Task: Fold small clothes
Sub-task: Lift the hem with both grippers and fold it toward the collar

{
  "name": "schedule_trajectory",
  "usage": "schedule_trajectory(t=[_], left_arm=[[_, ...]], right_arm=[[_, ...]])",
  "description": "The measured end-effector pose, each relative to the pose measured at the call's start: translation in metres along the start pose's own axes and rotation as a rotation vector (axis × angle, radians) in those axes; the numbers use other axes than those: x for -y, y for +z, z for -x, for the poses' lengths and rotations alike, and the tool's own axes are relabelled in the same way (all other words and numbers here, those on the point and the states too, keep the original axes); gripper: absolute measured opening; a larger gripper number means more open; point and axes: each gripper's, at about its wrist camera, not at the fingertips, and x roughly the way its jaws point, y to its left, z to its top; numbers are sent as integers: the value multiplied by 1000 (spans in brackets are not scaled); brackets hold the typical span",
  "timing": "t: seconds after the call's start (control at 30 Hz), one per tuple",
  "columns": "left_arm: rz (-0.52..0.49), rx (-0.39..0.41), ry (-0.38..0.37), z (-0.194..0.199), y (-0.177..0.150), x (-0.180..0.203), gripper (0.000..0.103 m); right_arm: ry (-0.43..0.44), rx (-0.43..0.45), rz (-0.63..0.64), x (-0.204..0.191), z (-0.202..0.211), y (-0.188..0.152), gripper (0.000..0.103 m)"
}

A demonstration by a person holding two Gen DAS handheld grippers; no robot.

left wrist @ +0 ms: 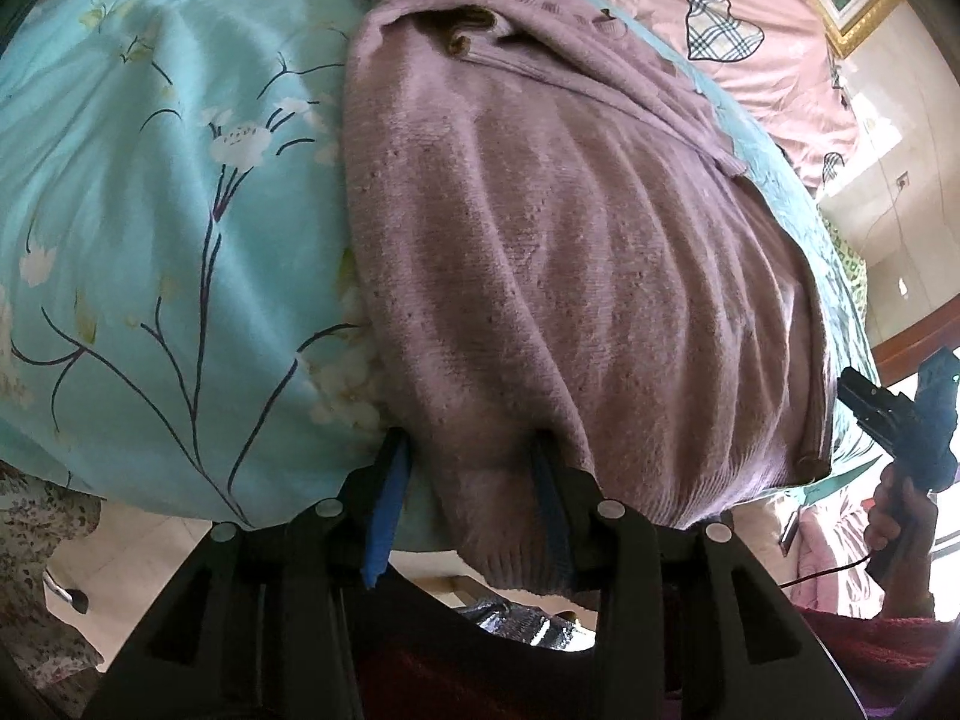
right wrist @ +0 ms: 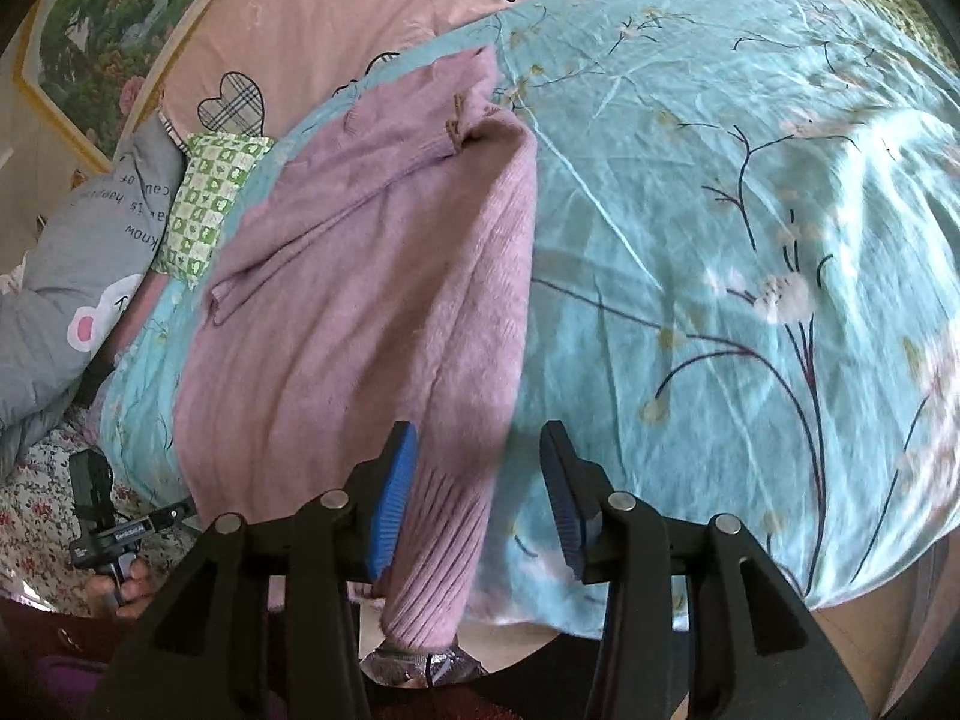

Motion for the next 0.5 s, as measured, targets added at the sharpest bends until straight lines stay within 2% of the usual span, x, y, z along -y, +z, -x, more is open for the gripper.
schedule_trajectory(t=[0.1,0.27,0.4,0.5], left_arm=[[-2,0,3,1,1,-1,40],[-9,0,22,1,1,1,40],[-19,4,47,1,0,4,41],[-30,8,70,0,-1,10,41]], right_arm=[[-7,-4,23,-10,-4,-2,46],[-117,6,92,-35,-12,-3,48],[-248,10,209,-61,-21,-7,52],[-389,66,314,-80,-20,-13,52]])
